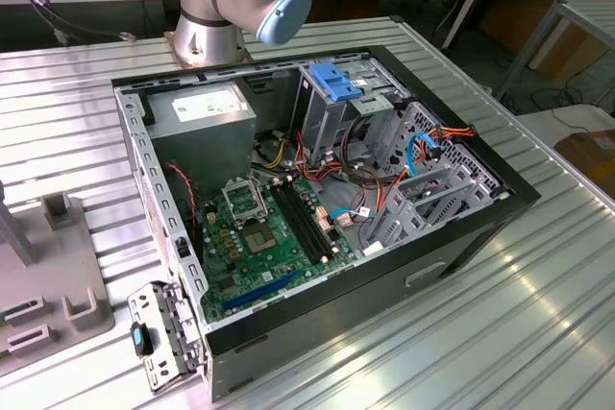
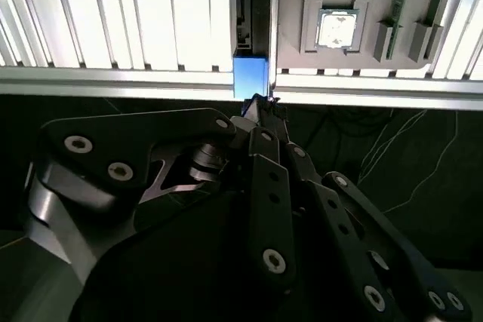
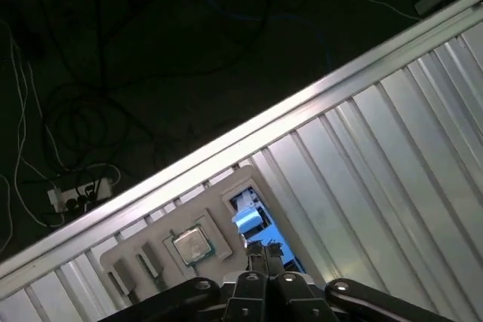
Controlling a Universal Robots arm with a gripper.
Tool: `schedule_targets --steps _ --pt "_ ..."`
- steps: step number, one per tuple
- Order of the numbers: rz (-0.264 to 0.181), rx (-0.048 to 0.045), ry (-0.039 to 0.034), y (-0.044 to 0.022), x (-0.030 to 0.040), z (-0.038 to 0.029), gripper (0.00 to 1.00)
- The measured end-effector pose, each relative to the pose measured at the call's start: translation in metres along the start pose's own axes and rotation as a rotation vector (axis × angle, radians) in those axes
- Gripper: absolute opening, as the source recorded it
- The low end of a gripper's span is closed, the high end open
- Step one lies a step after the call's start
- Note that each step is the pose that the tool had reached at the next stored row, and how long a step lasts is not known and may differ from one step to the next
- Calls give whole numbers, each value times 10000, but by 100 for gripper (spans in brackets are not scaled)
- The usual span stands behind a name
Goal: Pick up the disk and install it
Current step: 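Pick up the disk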
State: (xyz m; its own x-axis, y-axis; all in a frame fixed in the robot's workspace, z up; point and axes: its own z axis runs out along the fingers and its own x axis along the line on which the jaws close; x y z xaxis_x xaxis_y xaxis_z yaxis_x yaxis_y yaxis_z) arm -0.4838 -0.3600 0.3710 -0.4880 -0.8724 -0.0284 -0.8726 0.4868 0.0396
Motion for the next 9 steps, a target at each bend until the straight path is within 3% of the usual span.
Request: schedule_targets --steps 4,9 --pt "-168 -3 5 0 0 1 11" --pt "-1503 -38 56 0 0 6 11"
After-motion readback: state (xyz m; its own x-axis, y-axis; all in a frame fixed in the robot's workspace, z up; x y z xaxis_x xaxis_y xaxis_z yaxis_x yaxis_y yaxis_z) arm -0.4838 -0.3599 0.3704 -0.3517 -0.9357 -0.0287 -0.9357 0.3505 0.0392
